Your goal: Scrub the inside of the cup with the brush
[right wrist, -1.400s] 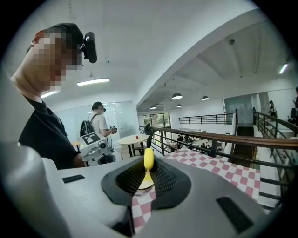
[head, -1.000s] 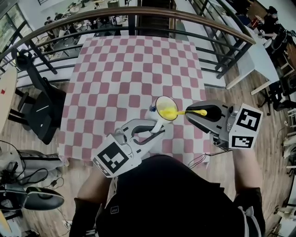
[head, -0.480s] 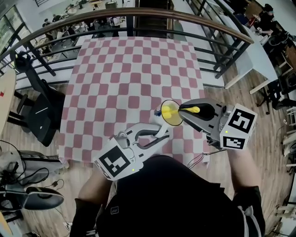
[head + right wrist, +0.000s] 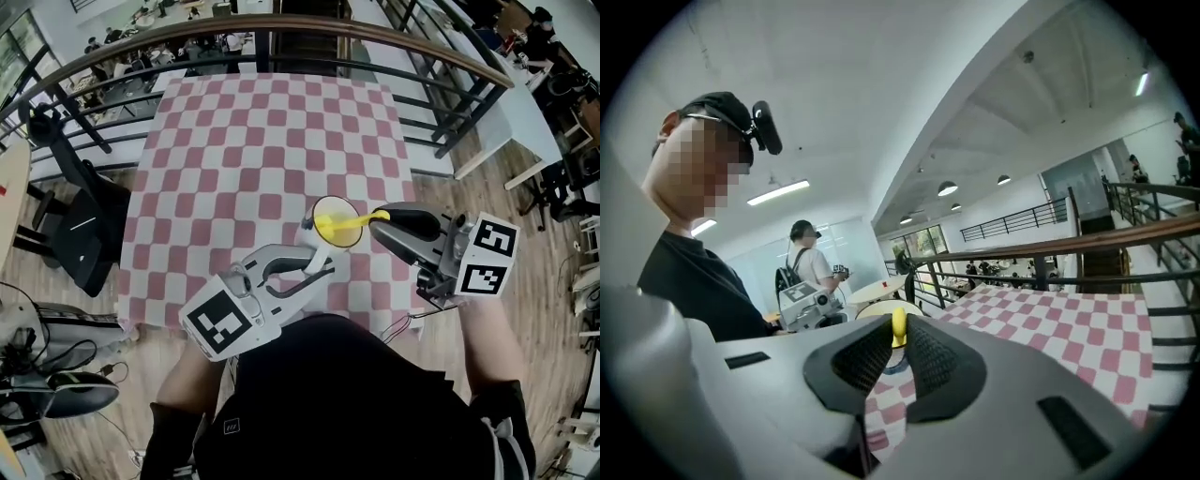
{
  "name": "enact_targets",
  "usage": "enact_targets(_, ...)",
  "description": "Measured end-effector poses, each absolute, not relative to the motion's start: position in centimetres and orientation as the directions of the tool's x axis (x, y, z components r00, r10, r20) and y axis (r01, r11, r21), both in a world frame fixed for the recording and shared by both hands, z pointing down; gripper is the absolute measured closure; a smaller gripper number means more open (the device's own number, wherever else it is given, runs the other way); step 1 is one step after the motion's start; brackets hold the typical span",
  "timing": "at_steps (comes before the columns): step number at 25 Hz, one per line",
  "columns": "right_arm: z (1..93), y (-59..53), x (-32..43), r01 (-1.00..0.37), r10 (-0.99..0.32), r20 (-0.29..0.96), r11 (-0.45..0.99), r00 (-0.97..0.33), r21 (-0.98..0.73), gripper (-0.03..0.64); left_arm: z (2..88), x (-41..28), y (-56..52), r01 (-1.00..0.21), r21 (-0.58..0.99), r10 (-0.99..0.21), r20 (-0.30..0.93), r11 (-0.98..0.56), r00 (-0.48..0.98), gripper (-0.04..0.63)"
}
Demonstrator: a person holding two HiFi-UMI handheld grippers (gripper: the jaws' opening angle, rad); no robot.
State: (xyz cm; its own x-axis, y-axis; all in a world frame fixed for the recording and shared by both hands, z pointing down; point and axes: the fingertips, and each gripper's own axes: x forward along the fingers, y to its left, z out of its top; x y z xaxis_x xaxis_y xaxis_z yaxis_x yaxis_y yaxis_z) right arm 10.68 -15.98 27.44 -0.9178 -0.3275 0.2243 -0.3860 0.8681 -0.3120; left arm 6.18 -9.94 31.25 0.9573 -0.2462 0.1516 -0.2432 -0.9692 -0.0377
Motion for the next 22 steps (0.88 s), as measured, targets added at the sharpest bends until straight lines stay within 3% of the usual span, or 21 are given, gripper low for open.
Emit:
enact_targets(7,24.1,-15.9,9.1,-0.402,-0.384,0.192,0.913,-0.903,-0.067,0.572,31.0,6.5,-9.2,-0.217,-0.065,-0.224,0.155,-0.974,0.962,0.557)
enact_targets(12,22.7,-15.1,8.7,-0.387,-0.396,0.250,0.918,-0.884,0.087,0.572,31.3,6.3,-9.5,-0.244,-0.069,-0.253,0.170,-0.967,0.953,0.557)
enact_targets(17,23.0,-14.8,9.6,-0.359,-0.353,0.322,0.932,-0.878,0.043,0.573,31.5,6.0,-9.7,-0.255,-0.062,-0.262,0.173,-0.965,0.950,0.557)
enact_targets(22,24.3,-13.5,9.2,-0.266,-0.210,0.365,0.958,-0.907,-0.110,0.574,31.6,6.1,-9.3,-0.231,-0.065,-0.240,0.183,-0.971,0.954,0.557)
